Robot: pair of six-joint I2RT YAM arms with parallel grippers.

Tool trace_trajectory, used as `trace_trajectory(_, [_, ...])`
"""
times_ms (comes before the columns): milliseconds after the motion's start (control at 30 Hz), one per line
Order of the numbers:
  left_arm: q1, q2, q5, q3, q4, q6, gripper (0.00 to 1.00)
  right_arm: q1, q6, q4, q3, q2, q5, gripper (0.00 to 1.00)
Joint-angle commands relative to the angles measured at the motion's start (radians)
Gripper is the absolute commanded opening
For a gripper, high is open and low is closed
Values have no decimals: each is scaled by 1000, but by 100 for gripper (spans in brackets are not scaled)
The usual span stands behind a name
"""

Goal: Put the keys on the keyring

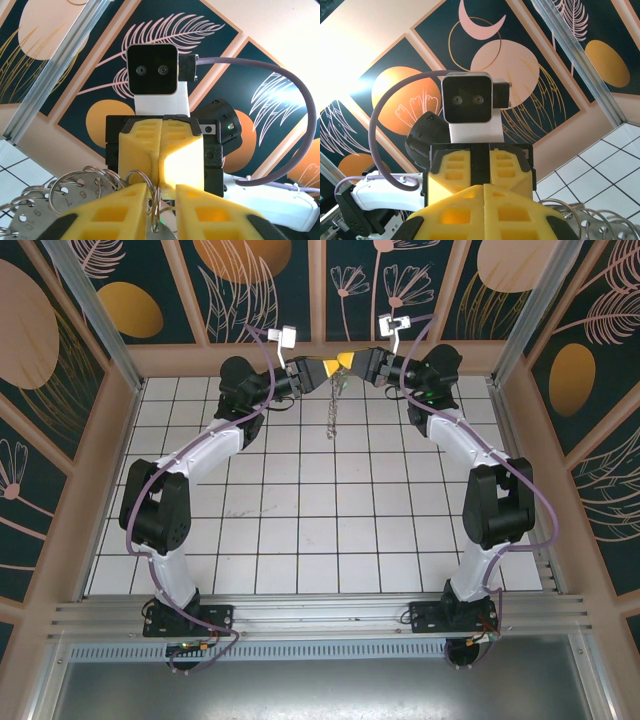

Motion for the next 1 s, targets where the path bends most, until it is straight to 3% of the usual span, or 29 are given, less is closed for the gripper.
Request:
trace_trajectory(0, [-8,12,4,-1,69,-6,15,8,6,45,3,-25,16,0])
trace_trajectory(133, [-10,12,5,2,77,-15,1,9,5,37,4,-24,20,0])
trace_trajectory(200, [-9,11,1,-1,89,-27,0,7,6,32,5,-25,24,0])
trace_trajectory(233, [-10,11,-1,-7,110,-41,0,2,8,34,3,-28,27,4])
trace_trajectory(333, [-9,7,-1,-15,150,-74,0,-24,21,59,-40,-62,66,34])
trace_trajectory(400, [-10,2,-7,-20,155,-81,0,-49,30,84,-81,-91,89,40])
trace_trajectory(633, [-10,-1,2,-14,180,-109,0,-112,-25,63,-265,-219,171,43])
trace_trajectory(800, [-9,3,5,-13,206,-135,0,-86,-87,30,-329,-242,180,44])
trace_trajectory(967, [-10,3,14,-10,221,-153,0,-28,-209,-52,-336,-256,167,51])
